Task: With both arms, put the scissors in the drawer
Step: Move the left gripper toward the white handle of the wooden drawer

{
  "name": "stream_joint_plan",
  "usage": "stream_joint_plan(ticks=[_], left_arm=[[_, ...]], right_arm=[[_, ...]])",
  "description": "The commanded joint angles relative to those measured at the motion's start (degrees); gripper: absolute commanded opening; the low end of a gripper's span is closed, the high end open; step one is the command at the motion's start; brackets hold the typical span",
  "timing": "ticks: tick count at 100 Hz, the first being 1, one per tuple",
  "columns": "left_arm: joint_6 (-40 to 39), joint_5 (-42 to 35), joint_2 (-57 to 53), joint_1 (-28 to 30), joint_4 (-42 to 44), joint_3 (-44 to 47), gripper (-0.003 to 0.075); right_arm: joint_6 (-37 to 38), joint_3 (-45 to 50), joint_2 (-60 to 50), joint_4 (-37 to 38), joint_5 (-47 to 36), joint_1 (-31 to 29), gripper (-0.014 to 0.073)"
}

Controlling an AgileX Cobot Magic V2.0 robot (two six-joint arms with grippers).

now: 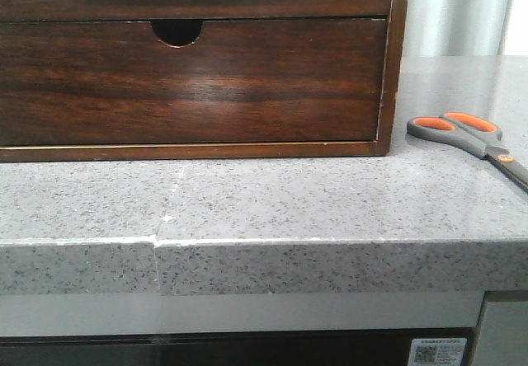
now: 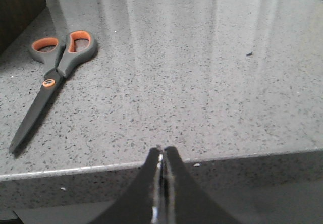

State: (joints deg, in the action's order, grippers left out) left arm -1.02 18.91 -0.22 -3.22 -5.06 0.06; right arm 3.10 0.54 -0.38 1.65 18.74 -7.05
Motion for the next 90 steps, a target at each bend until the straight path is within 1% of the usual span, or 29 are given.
stream_joint_plan(ticks=[1,76,90], left_arm=[[0.0,-3.3,-1.7,-0.4,-0.2,1.1,-0.0022],[0.0,-3.4,-1.7,-0.4,-0.2,1.1,-0.0022],[0.0,-4.6,-1.7,-0.4,2.2,1.1,-0.0022]], right_arm=[[-0.4,1.7,-1.3,0.6,-1.1,-0.3,-0.0061],[-0.4,1.7,-1.3,0.6,-1.1,-0.3,-0.0061],[-0.4,1.7,-1.3,0.6,-1.1,-0.3,-0.0061]])
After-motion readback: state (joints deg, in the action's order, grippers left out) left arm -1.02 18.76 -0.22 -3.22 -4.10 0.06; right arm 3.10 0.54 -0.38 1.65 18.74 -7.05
